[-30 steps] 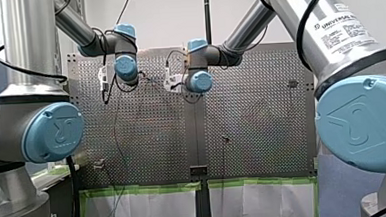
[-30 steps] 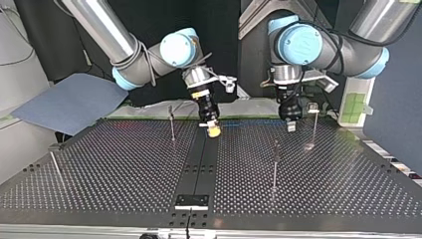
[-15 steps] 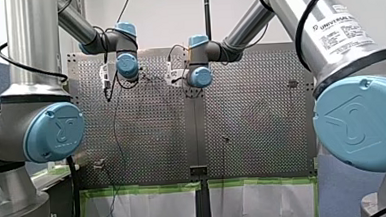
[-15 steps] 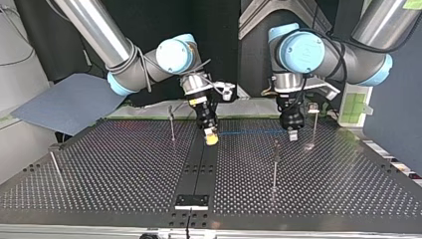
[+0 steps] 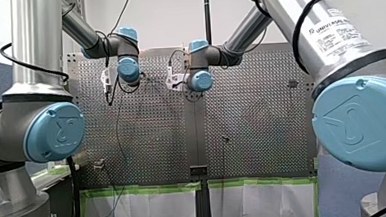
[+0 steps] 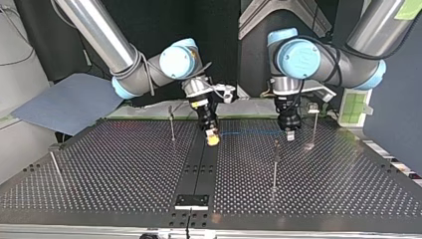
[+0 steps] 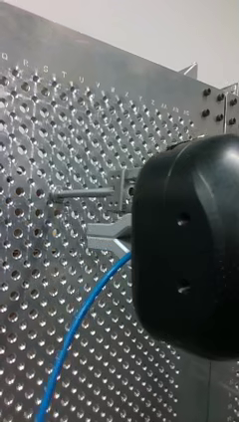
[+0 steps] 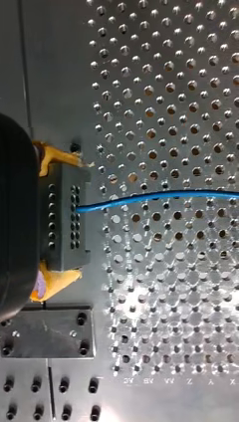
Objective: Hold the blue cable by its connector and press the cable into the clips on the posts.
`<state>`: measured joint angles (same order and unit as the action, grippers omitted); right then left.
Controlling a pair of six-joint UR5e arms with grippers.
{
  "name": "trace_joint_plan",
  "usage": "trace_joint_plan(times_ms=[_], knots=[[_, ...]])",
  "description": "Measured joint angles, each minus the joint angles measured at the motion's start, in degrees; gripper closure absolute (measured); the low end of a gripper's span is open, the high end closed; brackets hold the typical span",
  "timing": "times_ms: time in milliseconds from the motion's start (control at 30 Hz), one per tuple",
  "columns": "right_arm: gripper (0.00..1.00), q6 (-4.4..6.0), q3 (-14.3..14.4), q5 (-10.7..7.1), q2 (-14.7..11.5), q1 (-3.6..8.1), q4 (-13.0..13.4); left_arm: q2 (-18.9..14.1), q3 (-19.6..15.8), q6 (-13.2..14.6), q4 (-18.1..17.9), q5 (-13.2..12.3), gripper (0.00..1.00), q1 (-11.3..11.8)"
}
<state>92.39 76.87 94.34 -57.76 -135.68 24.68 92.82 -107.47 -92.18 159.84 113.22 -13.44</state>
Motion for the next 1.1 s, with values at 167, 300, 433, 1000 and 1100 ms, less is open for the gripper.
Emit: trace_joint_plan(times_ms=[167,300,433,1000,1100], knots=[[1.00,-0.29,-1.74,-0.03,0.12,-0.44,-0.76,0.03,0.66,-0.35,-0.48,-0.15,1.00,0.49],[1.00,-0.39,-3.25,-0.23,0.13,-0.77,-1.17,0.03,1.27,-0.66,-0.55,-0.17,1.00,0.71],[1.00,-0.38,-4.20,-0.38,0.16,-0.91,-1.51,0.26,1.80,-0.97,-0.49,-0.05,1.00,1.05],[1.00,-0.36,-5.58,-0.53,1.74,-0.43,-1.85,2.64,4.37,-1.44,0.11,-0.15,1.00,2.85],[1.00,-0.25,-6.10,-0.54,1.95,-0.30,-1.89,2.74,5.32,-1.63,0.38,-0.18,1.00,3.07]])
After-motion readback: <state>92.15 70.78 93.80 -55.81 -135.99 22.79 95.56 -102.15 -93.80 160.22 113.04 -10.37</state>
